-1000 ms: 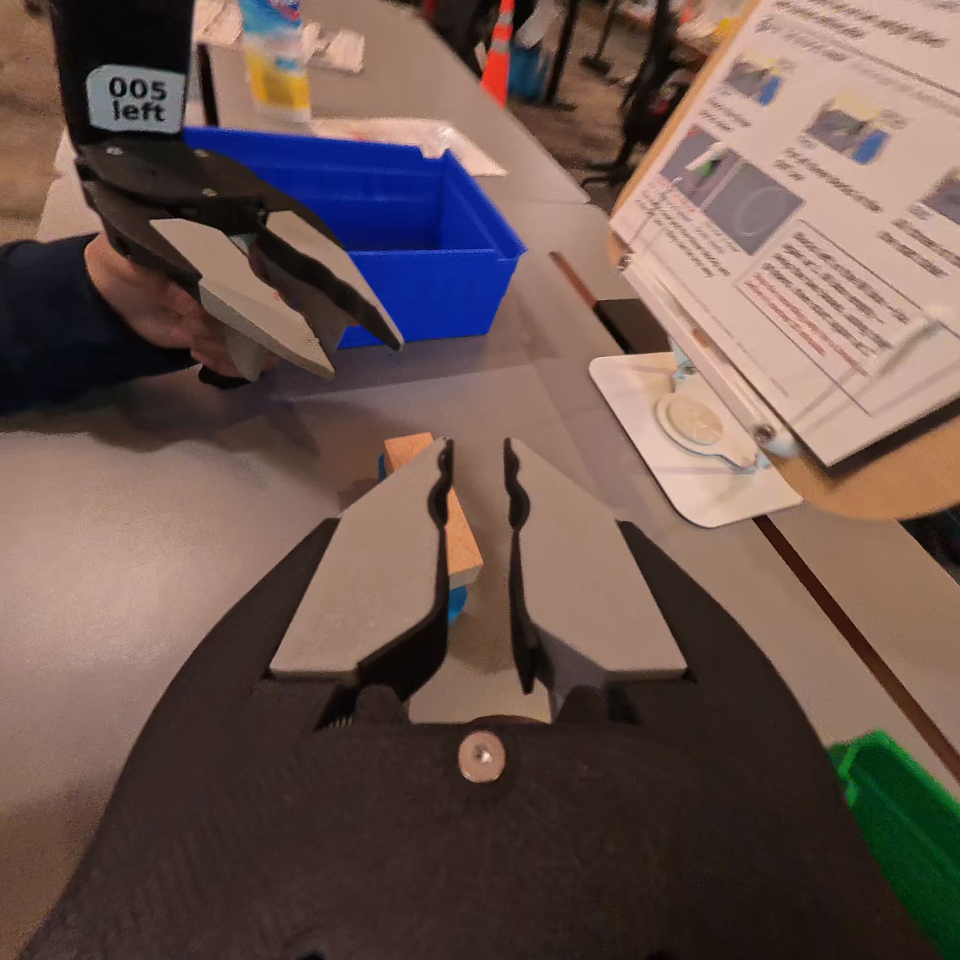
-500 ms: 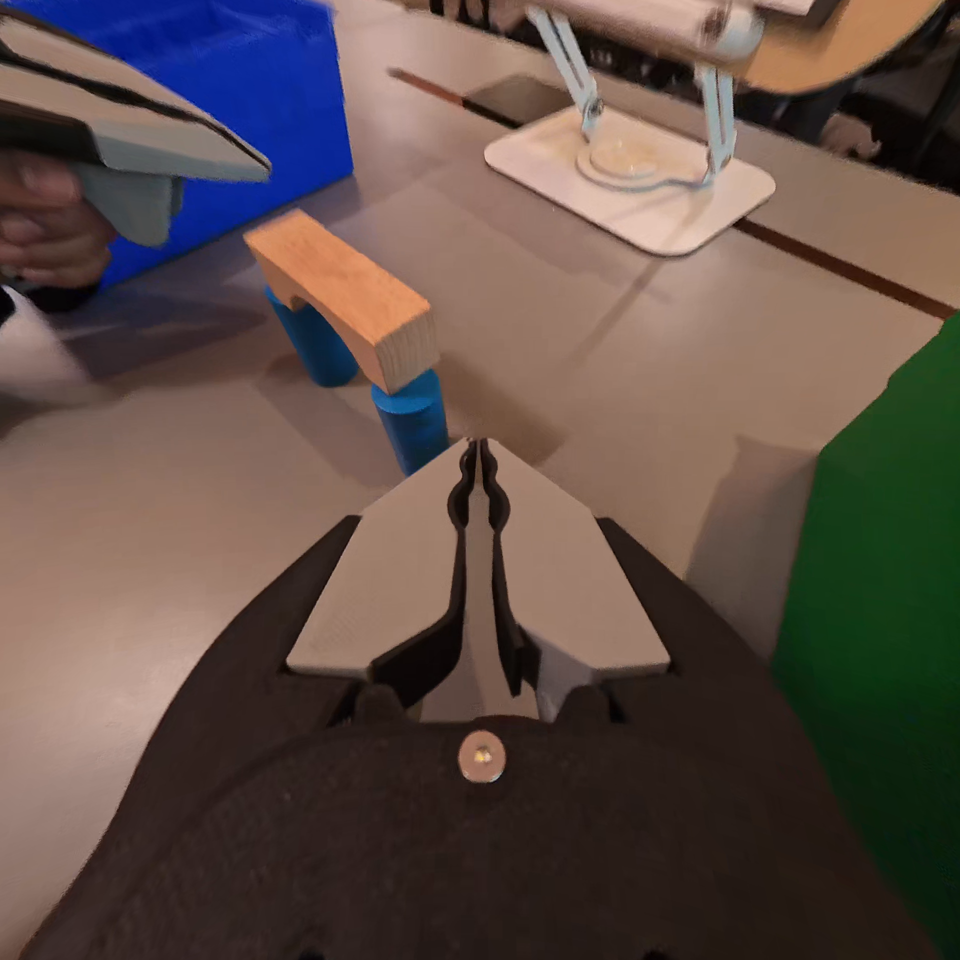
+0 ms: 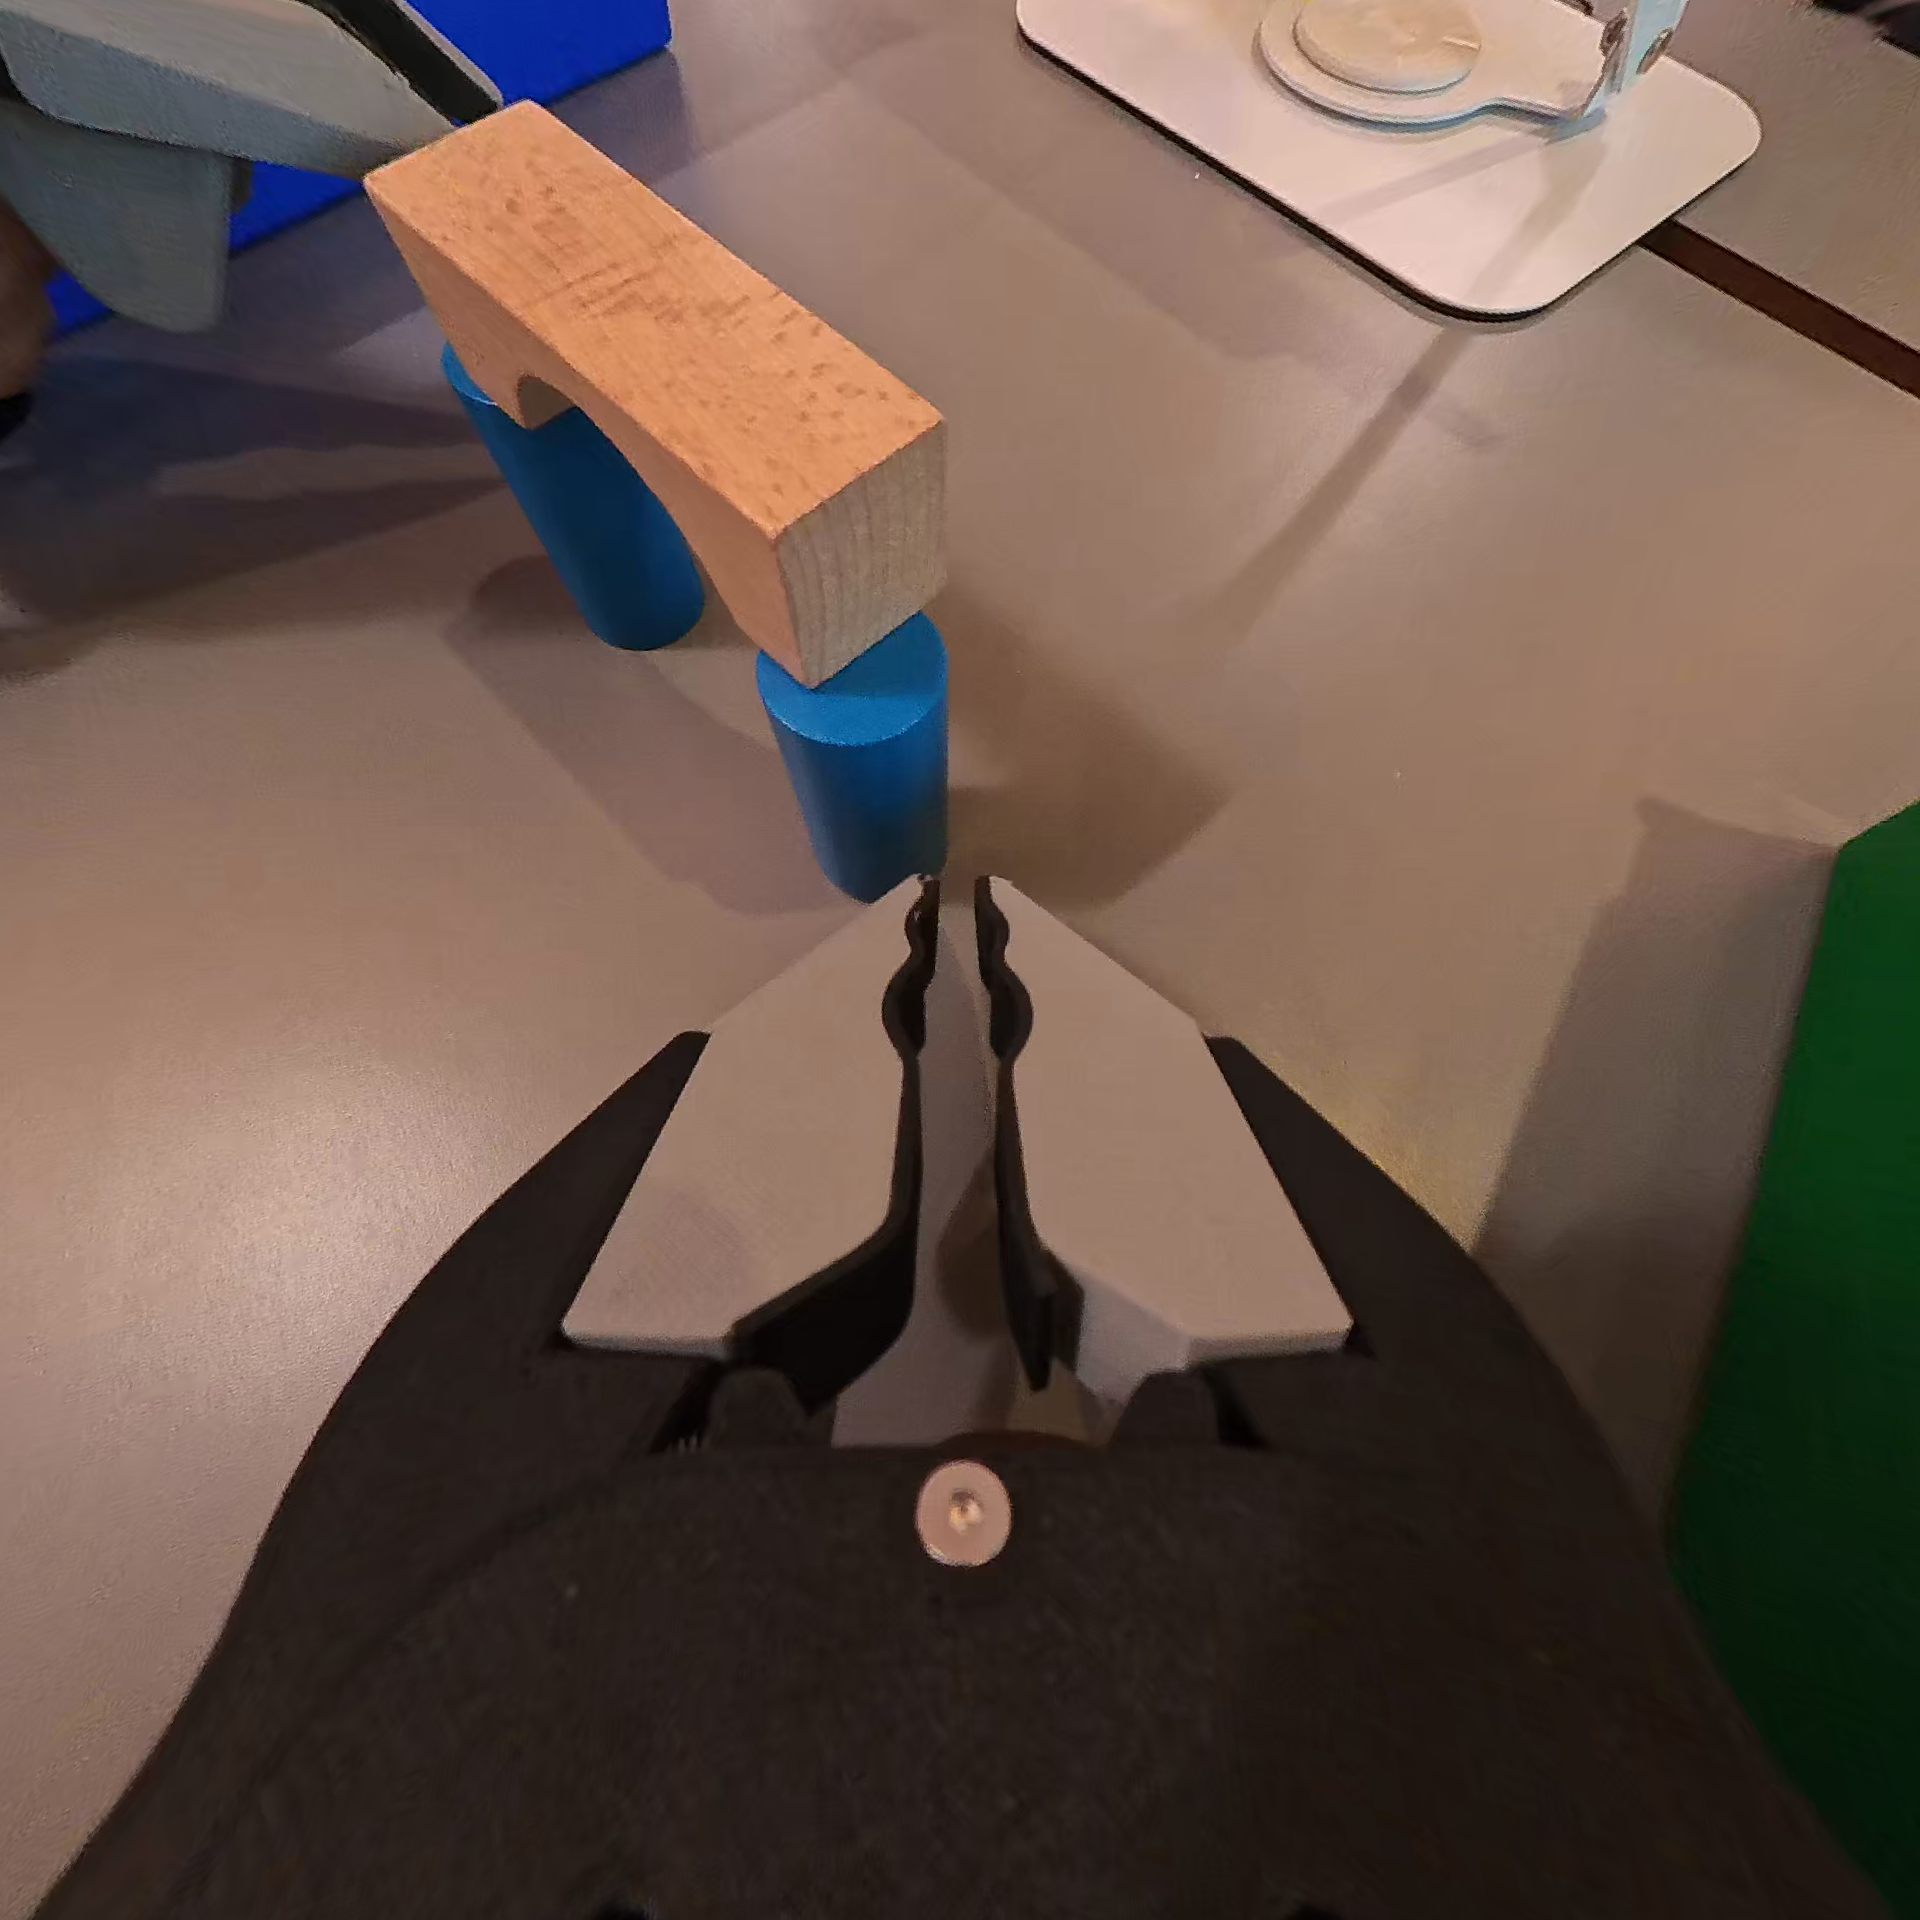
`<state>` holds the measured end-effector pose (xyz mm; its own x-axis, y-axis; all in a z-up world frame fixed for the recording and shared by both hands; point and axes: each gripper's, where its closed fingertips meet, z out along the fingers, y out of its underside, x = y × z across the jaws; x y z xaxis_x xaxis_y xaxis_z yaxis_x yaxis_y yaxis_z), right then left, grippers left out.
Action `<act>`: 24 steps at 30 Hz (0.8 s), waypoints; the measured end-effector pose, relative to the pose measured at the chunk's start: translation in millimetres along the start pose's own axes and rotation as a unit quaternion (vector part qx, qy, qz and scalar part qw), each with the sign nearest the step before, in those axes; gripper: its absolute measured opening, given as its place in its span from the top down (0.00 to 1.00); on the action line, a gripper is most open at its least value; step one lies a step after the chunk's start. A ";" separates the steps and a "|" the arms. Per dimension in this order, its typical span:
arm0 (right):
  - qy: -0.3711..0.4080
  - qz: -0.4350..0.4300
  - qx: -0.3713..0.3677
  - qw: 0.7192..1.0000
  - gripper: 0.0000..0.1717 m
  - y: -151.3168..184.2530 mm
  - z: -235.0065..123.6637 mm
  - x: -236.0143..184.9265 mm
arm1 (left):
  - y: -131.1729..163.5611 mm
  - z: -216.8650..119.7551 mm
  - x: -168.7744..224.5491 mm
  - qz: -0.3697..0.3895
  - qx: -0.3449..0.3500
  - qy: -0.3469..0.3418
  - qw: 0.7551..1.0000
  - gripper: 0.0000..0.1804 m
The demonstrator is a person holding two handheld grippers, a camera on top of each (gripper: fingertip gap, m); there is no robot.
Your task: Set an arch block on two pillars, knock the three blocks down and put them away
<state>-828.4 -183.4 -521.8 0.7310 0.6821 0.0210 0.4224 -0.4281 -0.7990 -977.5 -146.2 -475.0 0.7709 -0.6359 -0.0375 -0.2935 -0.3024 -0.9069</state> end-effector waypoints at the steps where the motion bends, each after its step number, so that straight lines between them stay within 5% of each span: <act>1: 0.002 0.001 0.001 1.000 0.98 -0.5 0.7 0.5 | 0.1 0.1 0.4 0.001 0.000 0.000 1.000 0.94; 24: -0.012 0.020 0.000 1.000 0.95 -2.4 10.2 -1.7 | 2.1 1.1 3.1 0.007 -0.006 0.005 1.000 0.93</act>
<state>-836.1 -177.5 -526.0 0.7334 0.6793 -0.0254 0.3939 -0.4551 -0.7986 -975.2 -148.0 -477.6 0.7613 -0.6467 -0.0466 -0.3116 -0.3019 -0.9010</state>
